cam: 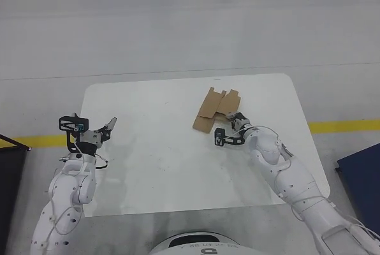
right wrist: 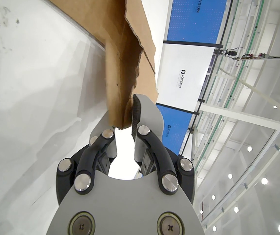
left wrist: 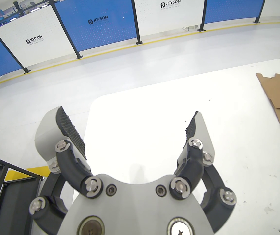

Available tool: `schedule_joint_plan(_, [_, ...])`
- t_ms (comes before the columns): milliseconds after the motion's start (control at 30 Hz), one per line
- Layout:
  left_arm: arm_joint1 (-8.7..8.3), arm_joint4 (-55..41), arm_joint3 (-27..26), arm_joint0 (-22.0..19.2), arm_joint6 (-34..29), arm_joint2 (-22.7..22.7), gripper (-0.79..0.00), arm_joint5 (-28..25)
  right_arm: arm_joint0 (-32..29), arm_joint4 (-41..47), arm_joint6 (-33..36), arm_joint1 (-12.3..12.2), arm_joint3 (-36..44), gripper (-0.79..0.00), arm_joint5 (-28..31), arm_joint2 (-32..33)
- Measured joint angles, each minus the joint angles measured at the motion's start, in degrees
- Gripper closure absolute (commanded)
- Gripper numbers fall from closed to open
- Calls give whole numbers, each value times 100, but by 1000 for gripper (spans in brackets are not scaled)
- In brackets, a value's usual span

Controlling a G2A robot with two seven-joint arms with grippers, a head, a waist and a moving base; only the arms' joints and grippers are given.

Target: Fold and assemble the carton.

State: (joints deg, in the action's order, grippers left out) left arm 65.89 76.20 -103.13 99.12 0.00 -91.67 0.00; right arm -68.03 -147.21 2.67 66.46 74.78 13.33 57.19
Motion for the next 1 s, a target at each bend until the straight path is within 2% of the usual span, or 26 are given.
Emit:
schedule_joint_plan(133, [0,0,0,0,0,0,-785,0,-36,-105,-25,6,46,0,-363,29])
schedule_joint_plan(233, [0,0,0,0,0,0,-785,0,-267,-255,47,-36,362,0,-927,215])
schedule_joint_plan(467, [0,0,0,0,0,0,-785,0,-1429,-1430,551,-209,1563,0,-3035,889])
schedule_joint_plan(667, [0,0,0,0,0,0,-785,0,-2329,-2572,1142,-259,2167,0,-4368,1274])
schedule_joint_plan(1000, [0,0,0,0,0,0,-785,0,-2394,-2669,1215,-255,2174,0,-4494,1290])
